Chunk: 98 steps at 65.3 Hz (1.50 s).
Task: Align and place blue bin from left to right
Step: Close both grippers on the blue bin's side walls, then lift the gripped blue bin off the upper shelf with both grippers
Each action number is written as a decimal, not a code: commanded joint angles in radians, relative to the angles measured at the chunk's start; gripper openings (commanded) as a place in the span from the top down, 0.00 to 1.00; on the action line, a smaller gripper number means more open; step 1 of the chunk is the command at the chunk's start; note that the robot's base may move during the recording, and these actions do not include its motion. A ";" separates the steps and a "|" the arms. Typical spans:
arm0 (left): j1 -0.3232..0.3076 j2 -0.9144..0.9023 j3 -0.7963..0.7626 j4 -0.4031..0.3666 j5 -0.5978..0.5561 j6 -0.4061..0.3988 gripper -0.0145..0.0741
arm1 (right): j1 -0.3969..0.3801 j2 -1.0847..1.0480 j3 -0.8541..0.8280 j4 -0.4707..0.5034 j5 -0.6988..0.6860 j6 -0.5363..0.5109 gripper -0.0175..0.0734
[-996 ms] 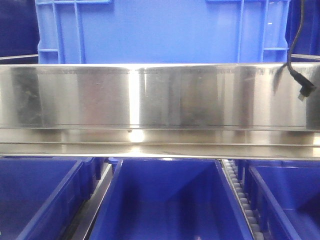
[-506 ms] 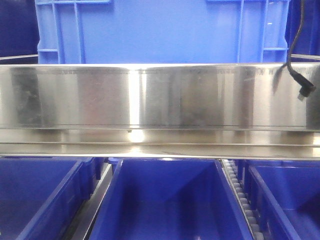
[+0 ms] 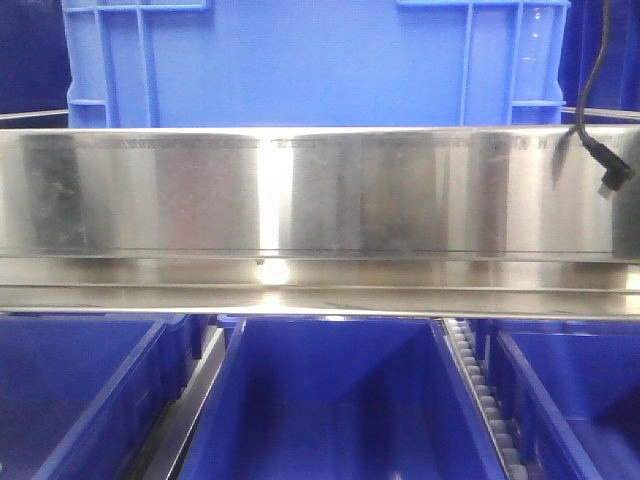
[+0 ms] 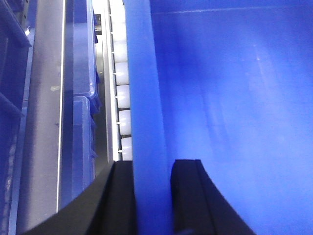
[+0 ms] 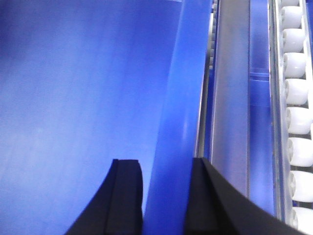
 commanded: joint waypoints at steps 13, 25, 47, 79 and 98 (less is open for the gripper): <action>-0.016 -0.098 -0.007 -0.010 -0.012 0.005 0.85 | 0.002 -0.074 -0.058 -0.013 -0.004 -0.010 0.90; -0.043 -0.198 -0.007 -0.002 -0.012 0.005 0.85 | 0.002 -0.156 -0.090 -0.013 -0.004 -0.032 0.90; -0.142 -0.331 0.018 0.031 -0.012 -0.010 0.85 | 0.037 -0.276 -0.110 -0.013 -0.004 -0.044 0.90; -0.154 -0.340 0.034 0.078 -0.012 -0.012 0.85 | 0.039 -0.280 -0.110 -0.015 -0.004 -0.044 0.90; -0.154 -0.340 0.034 0.080 -0.012 -0.012 0.85 | 0.039 -0.280 -0.110 -0.015 -0.004 -0.044 0.90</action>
